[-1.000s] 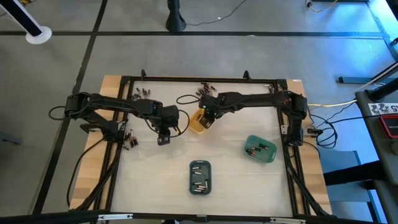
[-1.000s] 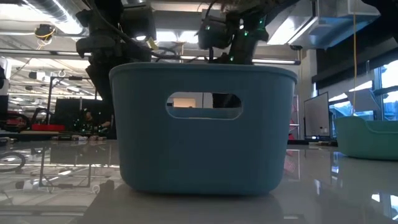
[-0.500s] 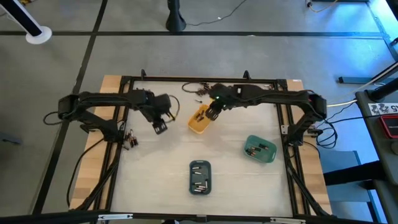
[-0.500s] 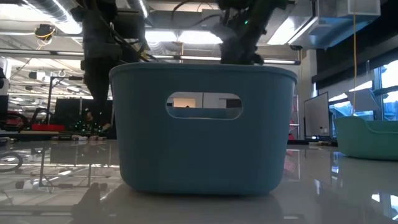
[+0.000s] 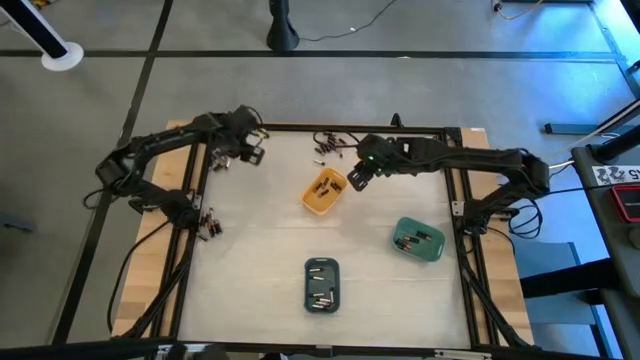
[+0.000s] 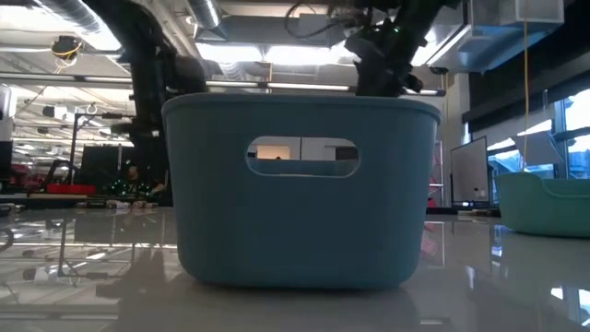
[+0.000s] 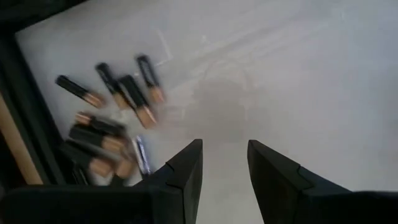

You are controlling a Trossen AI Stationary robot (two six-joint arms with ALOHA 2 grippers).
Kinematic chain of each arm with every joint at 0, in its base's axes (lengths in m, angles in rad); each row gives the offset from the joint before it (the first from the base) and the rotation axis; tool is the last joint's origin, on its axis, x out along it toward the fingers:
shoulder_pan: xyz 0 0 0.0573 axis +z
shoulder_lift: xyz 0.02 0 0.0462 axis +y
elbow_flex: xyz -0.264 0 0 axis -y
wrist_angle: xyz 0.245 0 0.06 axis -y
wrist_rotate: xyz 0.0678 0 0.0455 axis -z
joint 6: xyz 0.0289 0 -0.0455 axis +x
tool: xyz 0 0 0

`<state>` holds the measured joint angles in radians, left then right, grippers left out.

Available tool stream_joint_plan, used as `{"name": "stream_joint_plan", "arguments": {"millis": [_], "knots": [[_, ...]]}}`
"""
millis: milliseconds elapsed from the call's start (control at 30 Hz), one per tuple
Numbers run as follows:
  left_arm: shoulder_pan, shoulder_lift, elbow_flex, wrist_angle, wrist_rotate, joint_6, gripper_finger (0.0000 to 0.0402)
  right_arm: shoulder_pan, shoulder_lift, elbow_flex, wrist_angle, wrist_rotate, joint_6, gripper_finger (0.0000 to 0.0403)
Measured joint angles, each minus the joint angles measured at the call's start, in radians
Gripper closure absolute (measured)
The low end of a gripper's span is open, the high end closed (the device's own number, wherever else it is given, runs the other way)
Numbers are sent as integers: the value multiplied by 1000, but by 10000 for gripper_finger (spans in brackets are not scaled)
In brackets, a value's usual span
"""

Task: Sort batteries
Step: Put the black battery into the green bin

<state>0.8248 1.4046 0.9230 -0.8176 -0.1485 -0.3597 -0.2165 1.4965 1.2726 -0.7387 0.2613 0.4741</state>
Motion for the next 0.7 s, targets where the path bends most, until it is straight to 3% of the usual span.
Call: {"name": "stream_joint_plan", "arguments": {"millis": [333,700], "knots": [[165,184,0,31,0,-46,285,0,-56,-145,40,-18,46,239],[182,216,4,59,-49,-101,285,0,-56,-173,43,-19,52,240]]}}
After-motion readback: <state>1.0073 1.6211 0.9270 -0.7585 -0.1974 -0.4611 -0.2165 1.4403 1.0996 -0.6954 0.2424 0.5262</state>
